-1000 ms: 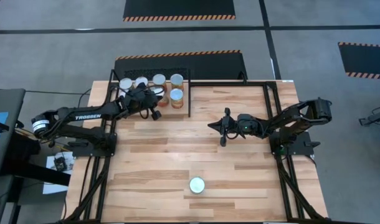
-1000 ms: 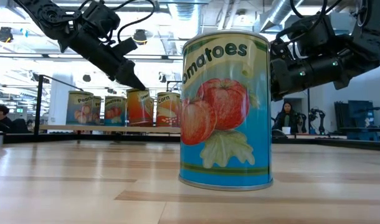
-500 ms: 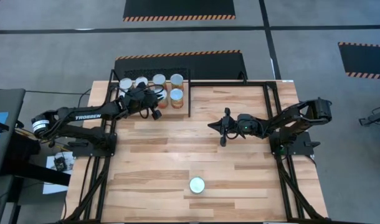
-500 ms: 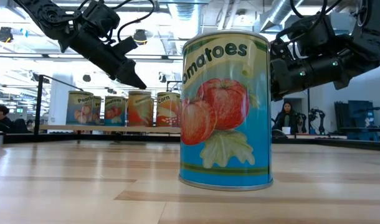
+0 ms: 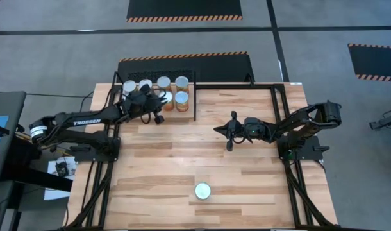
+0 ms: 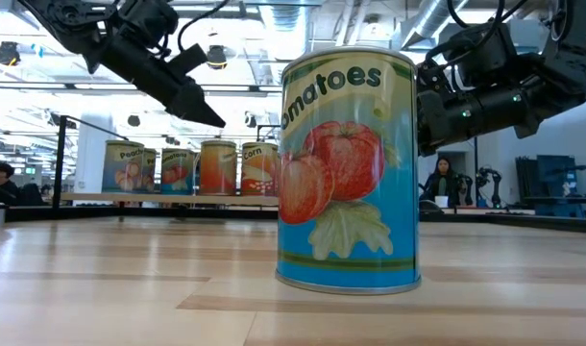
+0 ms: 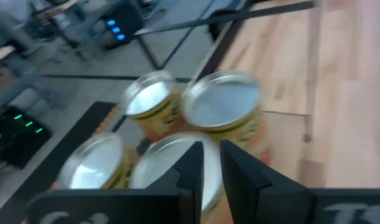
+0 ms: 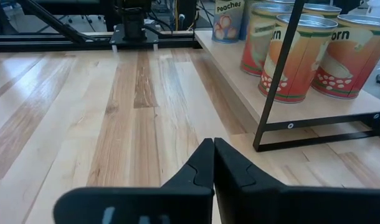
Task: Pick and place cans onto a shelf
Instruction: Put the canned green beans on the shelf aligned with the other canned green beans on the shelf
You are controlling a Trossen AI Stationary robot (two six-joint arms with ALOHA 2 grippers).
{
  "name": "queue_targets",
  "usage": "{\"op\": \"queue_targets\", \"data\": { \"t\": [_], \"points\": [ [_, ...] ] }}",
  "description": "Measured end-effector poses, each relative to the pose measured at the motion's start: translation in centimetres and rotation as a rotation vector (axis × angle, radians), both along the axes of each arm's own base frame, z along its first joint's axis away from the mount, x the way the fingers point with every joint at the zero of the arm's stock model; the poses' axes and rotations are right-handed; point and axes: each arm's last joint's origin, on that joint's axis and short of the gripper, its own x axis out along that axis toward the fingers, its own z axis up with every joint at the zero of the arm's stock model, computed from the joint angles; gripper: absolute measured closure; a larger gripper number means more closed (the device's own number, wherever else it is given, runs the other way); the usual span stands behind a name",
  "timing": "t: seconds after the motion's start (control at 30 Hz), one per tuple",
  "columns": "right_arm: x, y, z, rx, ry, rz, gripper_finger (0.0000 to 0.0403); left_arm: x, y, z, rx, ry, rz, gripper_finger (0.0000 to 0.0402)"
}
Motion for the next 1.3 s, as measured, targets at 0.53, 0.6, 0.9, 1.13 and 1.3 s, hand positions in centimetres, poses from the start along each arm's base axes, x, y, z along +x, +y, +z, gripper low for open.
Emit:
{"op": "queue_targets", "data": {
  "t": [0.53,0.6,0.9,1.13,1.3],
  "points": [
    [0.0,0.0,0.0,0.0,-0.001,0.0,0.0383,0.5,-1.2,-1.6,-0.081,0.082,-0.025,0.0398],
    [0.0,0.0,0.0,0.0,0.0,0.0,0.0381,0.9,-0.9,-2.1,-0.071,0.094,0.0,0.0398],
    [0.0,0.0,0.0,0.001,0.001,0.0,0.0383,2.8,-0.1,-3.9,-0.045,0.087,0.035,0.0397],
    [0.0,0.0,0.0,0.001,0.001,0.0,0.0379,2.6,0.0,-3.5,-0.003,0.08,0.136,0.0397],
    [0.0,0.0,0.0,0.001,0.001,0.0,0.0383,2.5,0.2,-3.6,0.016,0.096,0.189,0.0397]
  ]
}}
